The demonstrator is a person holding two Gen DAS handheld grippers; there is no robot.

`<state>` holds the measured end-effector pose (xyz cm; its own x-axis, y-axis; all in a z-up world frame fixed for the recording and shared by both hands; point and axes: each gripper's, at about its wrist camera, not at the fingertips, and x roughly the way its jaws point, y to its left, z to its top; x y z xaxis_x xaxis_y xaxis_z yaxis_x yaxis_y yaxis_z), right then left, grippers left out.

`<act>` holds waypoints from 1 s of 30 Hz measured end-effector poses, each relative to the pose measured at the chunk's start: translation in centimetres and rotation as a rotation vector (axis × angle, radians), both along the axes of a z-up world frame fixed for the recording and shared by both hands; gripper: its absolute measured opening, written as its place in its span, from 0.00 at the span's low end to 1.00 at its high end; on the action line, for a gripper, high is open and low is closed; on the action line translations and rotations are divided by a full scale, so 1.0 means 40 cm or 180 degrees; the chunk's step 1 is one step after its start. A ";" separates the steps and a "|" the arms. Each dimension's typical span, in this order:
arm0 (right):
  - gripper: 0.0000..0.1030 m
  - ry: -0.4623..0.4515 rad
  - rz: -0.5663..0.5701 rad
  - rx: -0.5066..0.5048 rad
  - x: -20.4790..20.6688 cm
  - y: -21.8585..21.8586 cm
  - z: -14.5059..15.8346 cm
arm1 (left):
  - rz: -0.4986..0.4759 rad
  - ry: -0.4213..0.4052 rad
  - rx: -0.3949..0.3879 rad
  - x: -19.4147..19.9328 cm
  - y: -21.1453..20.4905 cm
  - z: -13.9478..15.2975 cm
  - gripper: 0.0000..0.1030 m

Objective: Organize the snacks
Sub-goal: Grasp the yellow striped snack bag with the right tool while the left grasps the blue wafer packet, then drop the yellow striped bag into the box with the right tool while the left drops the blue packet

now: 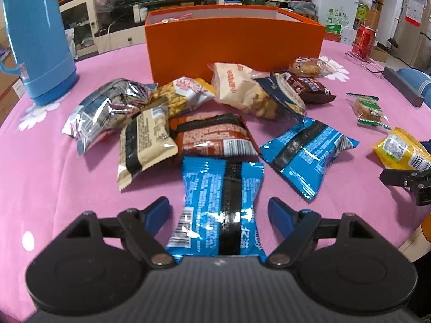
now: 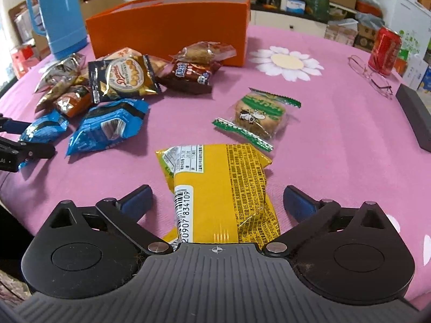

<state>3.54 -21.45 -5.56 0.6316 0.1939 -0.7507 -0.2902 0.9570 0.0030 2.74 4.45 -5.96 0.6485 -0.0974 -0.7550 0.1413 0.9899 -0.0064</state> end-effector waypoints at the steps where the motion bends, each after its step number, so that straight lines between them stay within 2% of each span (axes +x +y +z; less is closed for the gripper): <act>1: 0.91 -0.0004 -0.0007 0.0000 -0.001 0.000 0.000 | 0.0001 0.0005 0.0002 0.000 0.000 0.000 0.79; 5: 0.91 0.0004 -0.0038 -0.0002 -0.009 -0.004 0.000 | -0.0001 0.0013 0.0002 -0.002 0.000 -0.001 0.80; 6: 0.91 0.0018 -0.0026 -0.0001 -0.009 -0.005 0.001 | -0.0009 0.0010 0.0005 -0.003 -0.001 0.000 0.77; 7: 0.87 0.0025 -0.0024 0.0003 -0.009 -0.007 0.003 | -0.0046 -0.0002 -0.0011 -0.006 -0.002 0.003 0.62; 8: 0.65 0.0002 -0.0034 -0.0012 -0.012 -0.007 0.006 | -0.0068 -0.0025 -0.0025 -0.010 -0.003 0.009 0.51; 9: 0.43 -0.0055 -0.0021 0.0017 -0.019 -0.010 0.014 | -0.0078 -0.0028 -0.0013 -0.013 -0.005 0.013 0.46; 10: 0.32 -0.0097 0.0000 0.0071 -0.025 -0.013 0.024 | -0.0074 -0.0011 -0.0021 -0.015 -0.005 0.016 0.44; 12: 0.30 -0.0077 -0.0042 0.0157 -0.028 -0.023 0.032 | -0.0040 -0.0014 -0.0027 -0.024 -0.003 0.026 0.44; 15: 0.30 -0.0245 -0.0021 0.0211 -0.046 -0.026 0.056 | -0.0012 -0.0132 -0.0028 -0.044 0.002 0.055 0.44; 18: 0.30 -0.0373 -0.0039 0.0411 -0.060 -0.041 0.085 | 0.0064 -0.0229 -0.0169 -0.060 0.022 0.090 0.44; 22: 0.30 -0.0343 -0.0122 0.0523 -0.053 -0.051 0.091 | 0.0126 -0.0269 -0.0154 -0.064 0.021 0.108 0.44; 27: 0.30 -0.0405 -0.0150 0.0694 -0.049 -0.034 0.107 | 0.0172 -0.0286 -0.0289 -0.050 0.013 0.130 0.44; 30: 0.30 -0.0497 -0.0151 0.0902 -0.035 -0.008 0.135 | 0.0159 -0.0380 -0.0375 -0.011 0.012 0.179 0.44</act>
<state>2.12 -21.77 -0.17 0.7480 0.3490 -0.5645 -0.2633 0.9368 0.2302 2.31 4.94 1.19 0.7391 -0.1461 -0.6575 0.0988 0.9891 -0.1088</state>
